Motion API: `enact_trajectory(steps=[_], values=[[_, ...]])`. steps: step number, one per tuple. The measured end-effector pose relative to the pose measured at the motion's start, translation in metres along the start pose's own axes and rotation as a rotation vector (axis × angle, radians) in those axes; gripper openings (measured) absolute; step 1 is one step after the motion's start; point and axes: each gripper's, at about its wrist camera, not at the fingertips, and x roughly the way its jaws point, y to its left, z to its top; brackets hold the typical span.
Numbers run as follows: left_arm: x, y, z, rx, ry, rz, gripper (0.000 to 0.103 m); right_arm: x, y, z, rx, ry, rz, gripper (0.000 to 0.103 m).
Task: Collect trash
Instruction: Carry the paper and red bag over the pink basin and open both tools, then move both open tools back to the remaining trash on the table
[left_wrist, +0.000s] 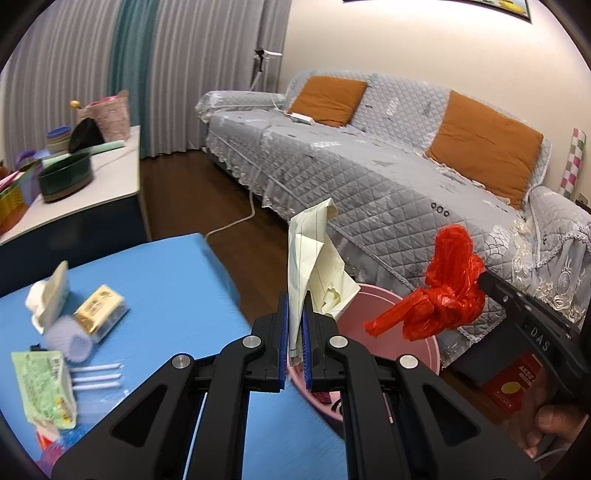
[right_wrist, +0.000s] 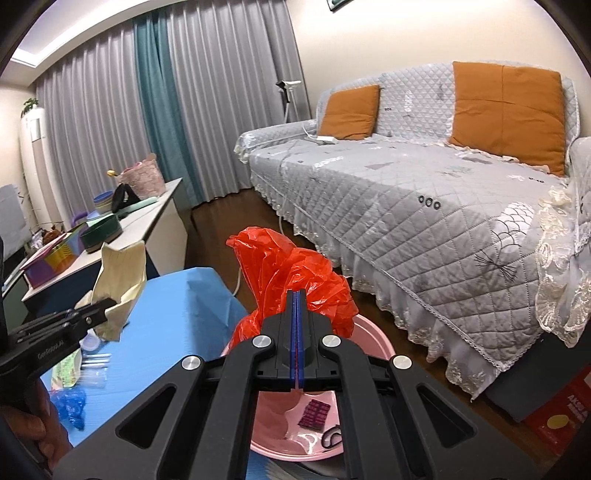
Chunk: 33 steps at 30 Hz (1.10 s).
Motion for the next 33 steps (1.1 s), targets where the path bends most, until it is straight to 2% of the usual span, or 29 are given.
enact_trajectory(steps=[9,19,21,22,23,24,33], values=[[0.036,-0.029,0.003,0.062,0.061,-0.059,0.006,0.008,-0.016,-0.003,0.009,0.024,-0.033,0.0],[0.055,-0.038,0.01,0.081,0.095,-0.102,0.008,0.018,-0.02,-0.006,0.013,0.059,-0.04,0.001],[0.059,-0.039,0.011,0.088,0.113,-0.106,0.024,0.024,-0.021,-0.008,0.02,0.095,-0.037,0.005],[0.06,-0.038,0.011,0.088,0.116,-0.108,0.028,0.027,-0.022,-0.009,0.022,0.111,-0.046,0.01],[0.059,-0.037,0.011,0.085,0.113,-0.11,0.036,0.029,-0.022,-0.011,0.026,0.122,-0.055,0.033],[0.057,-0.035,0.012,0.079,0.107,-0.11,0.038,0.029,-0.024,-0.012,0.04,0.123,-0.065,0.054],[0.022,-0.009,0.013,0.02,0.063,-0.082,0.038,0.022,-0.009,-0.006,0.032,0.083,-0.046,0.056]])
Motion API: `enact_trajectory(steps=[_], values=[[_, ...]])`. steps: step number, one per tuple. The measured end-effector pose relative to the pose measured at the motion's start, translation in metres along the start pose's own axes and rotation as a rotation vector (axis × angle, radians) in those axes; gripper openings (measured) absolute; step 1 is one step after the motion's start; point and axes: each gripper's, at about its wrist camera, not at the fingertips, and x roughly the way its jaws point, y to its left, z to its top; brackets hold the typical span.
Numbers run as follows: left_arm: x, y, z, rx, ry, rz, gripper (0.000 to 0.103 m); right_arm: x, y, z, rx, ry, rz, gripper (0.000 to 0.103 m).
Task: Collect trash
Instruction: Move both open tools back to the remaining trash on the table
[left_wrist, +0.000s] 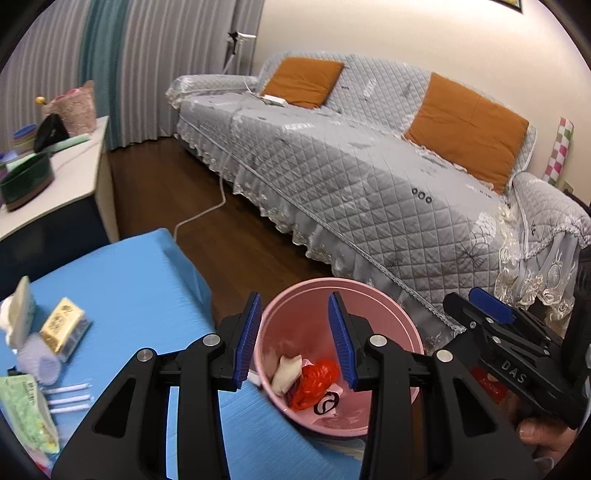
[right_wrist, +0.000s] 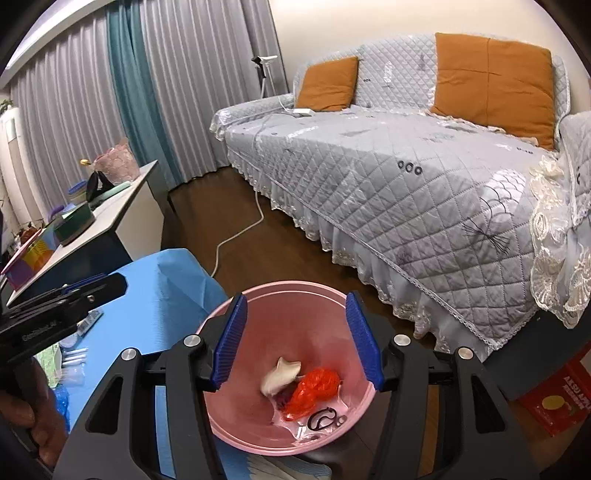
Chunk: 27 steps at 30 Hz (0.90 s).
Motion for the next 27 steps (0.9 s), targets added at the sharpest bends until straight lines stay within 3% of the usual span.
enact_trajectory(steps=[14,27], values=[[-0.104,0.058,-0.032,-0.111,-0.087,0.141,0.038,-0.021,0.087,-0.008,-0.11,-0.045,0.2,0.056],[-0.199,0.146,-0.096,-0.299,-0.131,0.376,0.038,-0.041,0.186,-0.04,-0.232,-0.016,0.434,0.053]])
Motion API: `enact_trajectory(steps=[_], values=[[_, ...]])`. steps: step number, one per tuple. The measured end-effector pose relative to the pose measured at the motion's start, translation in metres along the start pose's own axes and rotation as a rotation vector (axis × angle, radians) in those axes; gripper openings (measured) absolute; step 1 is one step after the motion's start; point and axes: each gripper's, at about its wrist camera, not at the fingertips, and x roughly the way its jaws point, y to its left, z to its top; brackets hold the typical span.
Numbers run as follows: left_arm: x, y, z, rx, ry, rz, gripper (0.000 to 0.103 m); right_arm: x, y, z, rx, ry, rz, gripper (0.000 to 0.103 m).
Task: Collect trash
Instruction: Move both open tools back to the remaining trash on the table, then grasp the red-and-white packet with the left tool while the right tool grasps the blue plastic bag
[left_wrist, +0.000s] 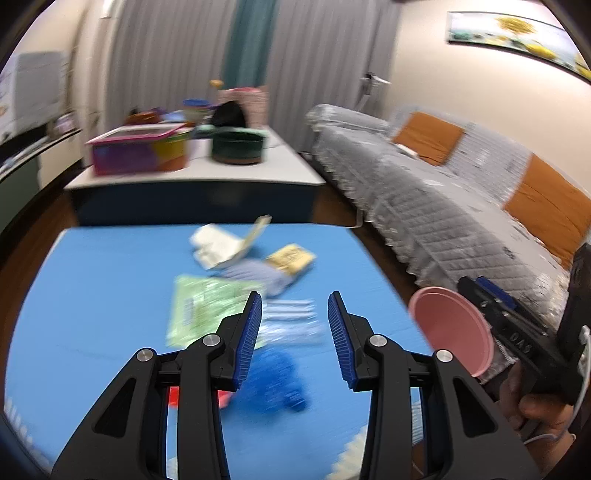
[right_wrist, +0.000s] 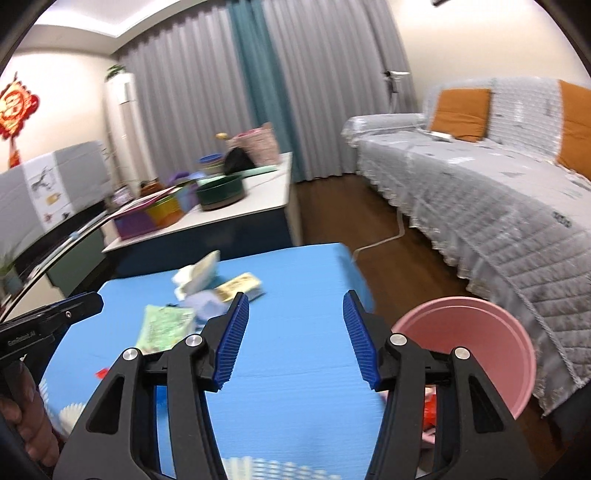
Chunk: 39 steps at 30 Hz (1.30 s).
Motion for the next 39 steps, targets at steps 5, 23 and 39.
enact_trajectory(steps=[5,23,39], values=[[-0.008,0.051,-0.019,-0.085,0.024,0.084,0.038,0.014,0.041,-0.009,-0.036,0.042,0.092,0.053],[0.027,0.107,-0.057,-0.269,0.184,0.028,0.038,0.081,0.125,-0.056,-0.159,0.285,0.234,0.054],[0.047,0.091,-0.067,-0.257,0.27,-0.039,0.032,0.097,0.131,-0.083,-0.235,0.438,0.225,0.01]])
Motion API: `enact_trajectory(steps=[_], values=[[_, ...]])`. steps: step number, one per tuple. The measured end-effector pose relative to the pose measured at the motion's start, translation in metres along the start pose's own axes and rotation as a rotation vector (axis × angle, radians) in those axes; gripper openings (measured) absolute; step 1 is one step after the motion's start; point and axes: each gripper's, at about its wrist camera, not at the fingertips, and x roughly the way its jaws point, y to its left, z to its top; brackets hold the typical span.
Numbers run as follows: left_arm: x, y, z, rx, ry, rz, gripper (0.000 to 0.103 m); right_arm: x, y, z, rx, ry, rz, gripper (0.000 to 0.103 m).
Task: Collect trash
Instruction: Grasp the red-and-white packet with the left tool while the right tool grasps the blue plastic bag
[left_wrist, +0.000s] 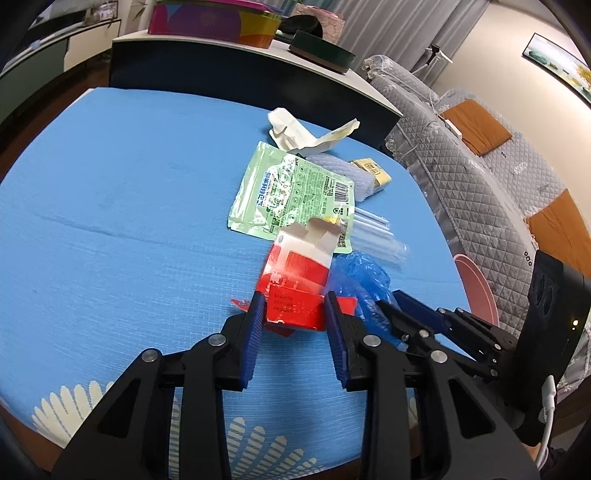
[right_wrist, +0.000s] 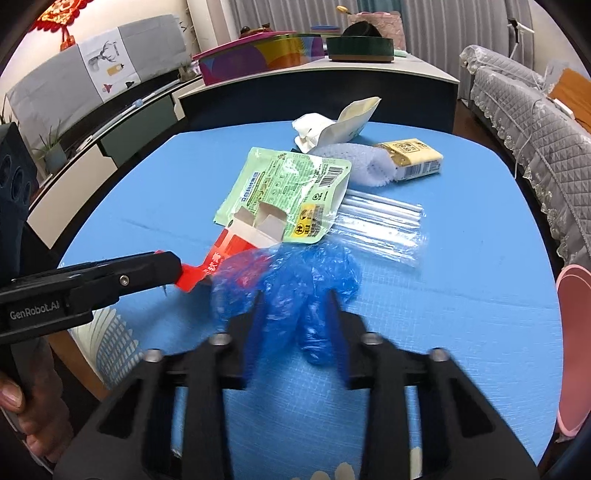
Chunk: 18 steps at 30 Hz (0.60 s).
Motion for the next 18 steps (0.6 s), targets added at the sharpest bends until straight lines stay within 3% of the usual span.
enact_trajectory(steps=[3,18], values=[[-0.005,-0.002,0.002,0.008,-0.021,0.004,0.031,-0.004,0.002,0.0,-0.01,-0.006,0.014,0.001],[-0.029,-0.028,0.01,0.112,-0.157,0.079,0.031,-0.052,-0.01,0.007,0.038,-0.15,-0.062,0.001]])
